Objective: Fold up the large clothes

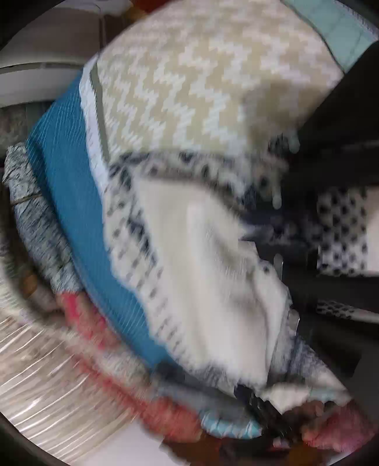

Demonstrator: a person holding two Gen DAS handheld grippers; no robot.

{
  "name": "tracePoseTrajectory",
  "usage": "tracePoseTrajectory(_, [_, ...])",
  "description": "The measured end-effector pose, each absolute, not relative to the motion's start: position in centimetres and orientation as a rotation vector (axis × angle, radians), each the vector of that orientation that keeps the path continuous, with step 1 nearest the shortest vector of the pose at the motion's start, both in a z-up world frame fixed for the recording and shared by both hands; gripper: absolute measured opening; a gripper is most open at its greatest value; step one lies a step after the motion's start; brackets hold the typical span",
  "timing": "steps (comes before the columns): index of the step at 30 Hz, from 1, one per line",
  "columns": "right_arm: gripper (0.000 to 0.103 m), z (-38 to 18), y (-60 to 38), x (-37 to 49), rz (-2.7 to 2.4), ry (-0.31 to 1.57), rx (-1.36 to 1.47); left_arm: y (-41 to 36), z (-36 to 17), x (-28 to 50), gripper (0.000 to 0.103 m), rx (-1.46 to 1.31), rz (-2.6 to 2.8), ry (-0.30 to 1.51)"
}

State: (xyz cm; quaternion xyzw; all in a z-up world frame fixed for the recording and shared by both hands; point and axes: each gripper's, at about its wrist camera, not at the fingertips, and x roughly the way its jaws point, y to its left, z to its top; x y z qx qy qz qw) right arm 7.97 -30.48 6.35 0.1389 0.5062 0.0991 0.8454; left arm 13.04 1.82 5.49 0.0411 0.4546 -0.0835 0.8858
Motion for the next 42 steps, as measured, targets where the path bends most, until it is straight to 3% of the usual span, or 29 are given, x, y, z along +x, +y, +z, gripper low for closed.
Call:
tracePoseTrajectory(3, [0.006,8.0,-33.2,8.0,0.037,0.979,0.2,2.0,4.0,13.0,0.045,0.067,-0.177,0.984])
tracePoseTrajectory(7, [0.006,6.2,-34.8,8.7,-0.123,1.073,0.057,1.5,4.2,12.9,0.045,0.101,-0.123,0.986])
tracePoseTrajectory(11, [0.007,7.5,-36.8,4.9,-0.053,1.015,0.28,3.1,6.8,10.7,0.045,0.029,-0.16,0.961])
tracePoseTrajectory(14, [0.008,9.3,-34.6,2.5,0.041,0.957,0.277,4.6,8.3,7.5,0.045,0.001,-0.185,0.928])
tracePoseTrajectory(16, [0.015,10.1,-32.5,1.0,0.099,0.922,0.254,5.4,8.6,5.2,0.046,-0.007,-0.187,0.93])
tracePoseTrajectory(17, [0.027,10.5,-31.7,1.0,0.122,0.913,0.248,6.0,8.5,4.2,0.048,-0.015,-0.187,0.94])
tracePoseTrajectory(18, [0.047,10.8,-30.3,0.6,0.151,0.908,0.243,6.6,8.2,2.6,0.053,-0.035,-0.194,0.959])
tracePoseTrajectory(20, [0.071,10.5,-28.3,-0.5,0.189,0.917,0.233,7.4,7.1,-0.4,0.055,-0.063,-0.206,1.009])
tracePoseTrajectory(21, [0.073,10.2,-27.8,-0.6,0.193,0.917,0.228,7.5,6.5,-1.5,0.056,-0.063,-0.207,1.033])
tracePoseTrajectory(26, [0.073,5.6,-27.7,-3.3,0.005,1.043,0.139,7.5,2.2,-7.4,0.056,-0.057,-0.194,1.154])
tracePoseTrajectory(28, [0.073,3.3,-30.5,-4.8,-0.005,1.061,0.274,7.3,0.8,-8.8,0.056,-0.035,-0.174,1.145])
tracePoseTrajectory(34, [0.073,7.8,-32.9,-9.6,-0.012,0.939,0.369,7.9,2.3,-11.8,0.059,-0.129,-0.234,1.15])
tracePoseTrajectory(36, [0.073,7.9,-33.5,-10.9,0.002,0.939,0.369,8.1,2.6,-13.2,0.063,-0.138,-0.248,1.144])
tracePoseTrajectory(42, [0.073,4.9,-35.7,-16.0,0.032,1.0,0.389,8.0,1.4,-16.8,0.064,-0.175,-0.288,1.193])
